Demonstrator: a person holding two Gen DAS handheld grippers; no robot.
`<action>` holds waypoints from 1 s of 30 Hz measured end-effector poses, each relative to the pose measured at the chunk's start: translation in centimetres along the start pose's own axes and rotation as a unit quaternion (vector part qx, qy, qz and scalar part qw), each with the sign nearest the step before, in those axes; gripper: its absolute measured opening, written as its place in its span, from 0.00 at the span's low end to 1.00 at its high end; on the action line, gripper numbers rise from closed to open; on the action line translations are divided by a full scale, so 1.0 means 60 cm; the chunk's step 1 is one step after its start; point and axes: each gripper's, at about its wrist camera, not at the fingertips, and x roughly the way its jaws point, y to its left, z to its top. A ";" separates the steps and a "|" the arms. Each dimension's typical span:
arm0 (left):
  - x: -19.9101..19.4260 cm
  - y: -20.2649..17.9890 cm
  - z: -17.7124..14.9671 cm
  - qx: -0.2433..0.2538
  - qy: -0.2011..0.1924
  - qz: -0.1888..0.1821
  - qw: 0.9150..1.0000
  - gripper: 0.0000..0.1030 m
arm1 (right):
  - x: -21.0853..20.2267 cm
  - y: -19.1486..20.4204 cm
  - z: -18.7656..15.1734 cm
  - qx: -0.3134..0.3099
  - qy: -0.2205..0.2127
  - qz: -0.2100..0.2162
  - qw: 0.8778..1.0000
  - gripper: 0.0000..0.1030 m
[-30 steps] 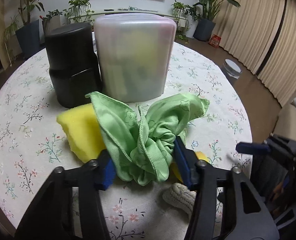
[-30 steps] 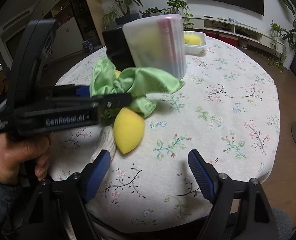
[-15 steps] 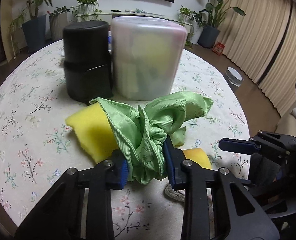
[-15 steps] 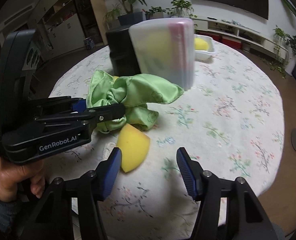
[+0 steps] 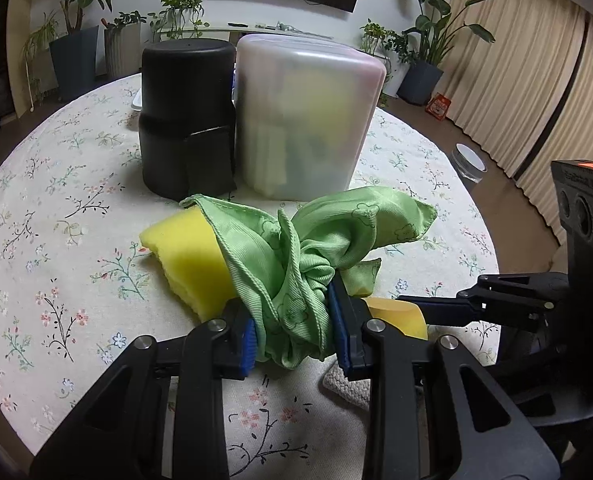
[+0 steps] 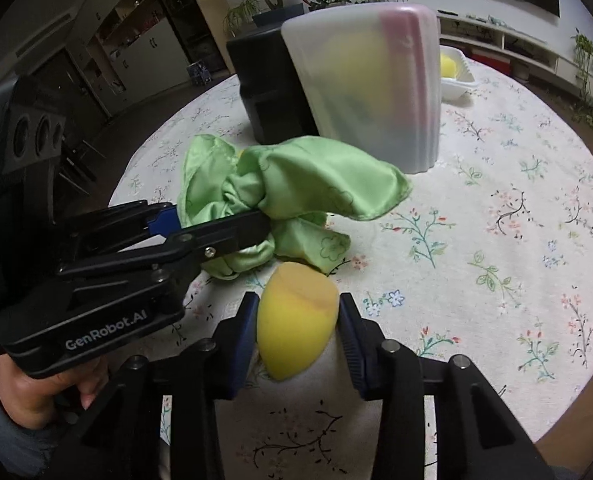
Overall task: Organize soft objects
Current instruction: 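Grasp the green cloth with left tool while right tool grasps yellow teardrop sponge, then carry the cloth and teardrop sponge to the white tray and release them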
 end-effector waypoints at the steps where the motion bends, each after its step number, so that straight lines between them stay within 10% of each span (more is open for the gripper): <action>1: -0.001 0.000 -0.001 0.000 0.000 0.000 1.000 0.27 | -0.002 0.003 -0.001 -0.005 -0.001 -0.003 1.000 0.40; 30: -0.119 0.051 -0.004 -0.047 -0.045 0.003 0.998 0.27 | -0.150 -0.091 -0.013 0.024 -0.065 -0.061 0.996 0.39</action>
